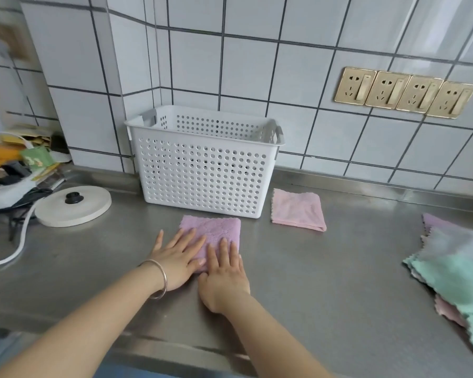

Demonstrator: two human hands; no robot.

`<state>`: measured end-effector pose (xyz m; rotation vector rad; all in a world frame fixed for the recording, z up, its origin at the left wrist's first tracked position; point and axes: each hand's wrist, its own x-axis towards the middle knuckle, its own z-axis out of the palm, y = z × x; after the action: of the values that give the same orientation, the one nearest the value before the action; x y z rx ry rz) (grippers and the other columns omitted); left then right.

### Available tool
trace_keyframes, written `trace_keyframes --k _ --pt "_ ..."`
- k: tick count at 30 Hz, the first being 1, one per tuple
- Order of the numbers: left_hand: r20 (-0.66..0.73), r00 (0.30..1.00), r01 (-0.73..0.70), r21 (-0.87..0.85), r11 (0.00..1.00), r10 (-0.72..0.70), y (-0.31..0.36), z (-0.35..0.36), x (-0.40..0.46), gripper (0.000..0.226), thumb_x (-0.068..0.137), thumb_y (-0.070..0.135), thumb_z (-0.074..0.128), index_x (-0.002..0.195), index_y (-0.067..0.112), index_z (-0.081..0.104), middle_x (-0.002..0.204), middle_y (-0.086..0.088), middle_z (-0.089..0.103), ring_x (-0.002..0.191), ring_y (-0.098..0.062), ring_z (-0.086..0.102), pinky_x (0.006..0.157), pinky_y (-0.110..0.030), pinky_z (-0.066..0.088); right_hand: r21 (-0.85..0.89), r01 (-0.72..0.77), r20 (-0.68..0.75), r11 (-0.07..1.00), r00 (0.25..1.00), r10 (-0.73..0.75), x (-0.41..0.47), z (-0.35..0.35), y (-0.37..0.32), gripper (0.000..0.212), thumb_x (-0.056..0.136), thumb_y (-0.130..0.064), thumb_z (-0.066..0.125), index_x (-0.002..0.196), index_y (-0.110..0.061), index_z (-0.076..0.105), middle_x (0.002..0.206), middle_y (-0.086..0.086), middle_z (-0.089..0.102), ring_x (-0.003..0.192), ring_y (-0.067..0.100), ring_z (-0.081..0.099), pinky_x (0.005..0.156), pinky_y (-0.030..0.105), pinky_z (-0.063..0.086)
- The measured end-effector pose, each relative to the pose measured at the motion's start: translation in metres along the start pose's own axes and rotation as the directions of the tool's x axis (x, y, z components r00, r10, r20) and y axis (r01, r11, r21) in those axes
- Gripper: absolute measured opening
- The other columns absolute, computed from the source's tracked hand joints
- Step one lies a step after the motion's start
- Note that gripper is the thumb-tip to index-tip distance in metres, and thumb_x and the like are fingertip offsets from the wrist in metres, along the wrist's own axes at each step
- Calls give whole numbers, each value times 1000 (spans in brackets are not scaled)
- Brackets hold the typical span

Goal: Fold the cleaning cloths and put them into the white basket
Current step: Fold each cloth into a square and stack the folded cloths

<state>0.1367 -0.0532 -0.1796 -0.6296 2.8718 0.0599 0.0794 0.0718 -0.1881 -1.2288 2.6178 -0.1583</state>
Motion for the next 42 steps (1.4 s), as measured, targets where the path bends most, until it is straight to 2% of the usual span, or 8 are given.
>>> trace_keyframes --k 10,14,17,20,23,26,31,42 --pt "24 1000 22 -128 992 -19 -18 2 10 56 97 50 17 146 39 -8 156 9 -19 144 -11 -19 117 -49 -11 45 -2 -16 999 1000 3 17 -2 -13 59 98 -34 17 150 -18 -5 156 9 -18 143 26 -22 118 40 -10" --pt "27 999 49 -193 980 -45 -24 -5 9 52 97 47 14 147 37 5 159 7 -6 147 -15 -7 116 -52 -4 329 129 -240 935 970 -49 -7 -21 17 51 90 -25 28 140 -15 40 146 9 39 136 26 31 117 41 14" --pt "3 990 136 -286 948 -141 -13 -16 19 51 98 41 32 141 15 37 150 -9 34 144 -27 21 116 -42 15 353 150 -548 924 833 74 -42 -34 75 51 72 -28 29 108 -20 65 101 3 67 96 27 58 83 32 43" --pt "-166 963 173 -229 958 -213 -24 19 96 63 77 72 45 128 35 50 129 -1 58 143 -27 25 101 -44 38 223 -75 -769 972 598 223 -78 -37 159 34 65 -25 40 86 -26 66 78 -6 64 72 20 61 59 23 44" --pt "-224 969 25 -348 937 -109 82 -13 74 41 89 47 50 125 27 54 117 -5 60 104 -25 61 89 -34 45 313 -329 -776 891 452 440 -122 -41 240 27 62 -24 50 83 -20 66 77 -1 63 72 27 61 59 30 48" --pt "-261 965 -117 -317 941 33 193 -43 41 38 91 39 49 125 23 54 126 -5 57 114 -24 55 98 -34 42 391 -552 -659 737 391 642 -159 -41 291 27 60 -24 69 84 -15 63 82 3 61 78 30 58 64 35 46" --pt "-249 935 -324 -321 890 250 306 -38 32 32 91 37 48 120 27 57 131 3 54 122 -20 51 101 -31 40 256 -665 -554 702 494 670 -188 -37 329 20 77 -21 60 93 -9 60 95 7 59 91 29 53 71 36 43" --pt "-375 652 -745 -154 649 659 448 -30 17 45 83 35 55 127 28 52 130 7 55 124 -16 46 105 -31 31 358 -367 -656 859 555 511 -237 -67 357 39 80 -23 33 89 -8 68 86 7 68 85 28 57 67 38 45"
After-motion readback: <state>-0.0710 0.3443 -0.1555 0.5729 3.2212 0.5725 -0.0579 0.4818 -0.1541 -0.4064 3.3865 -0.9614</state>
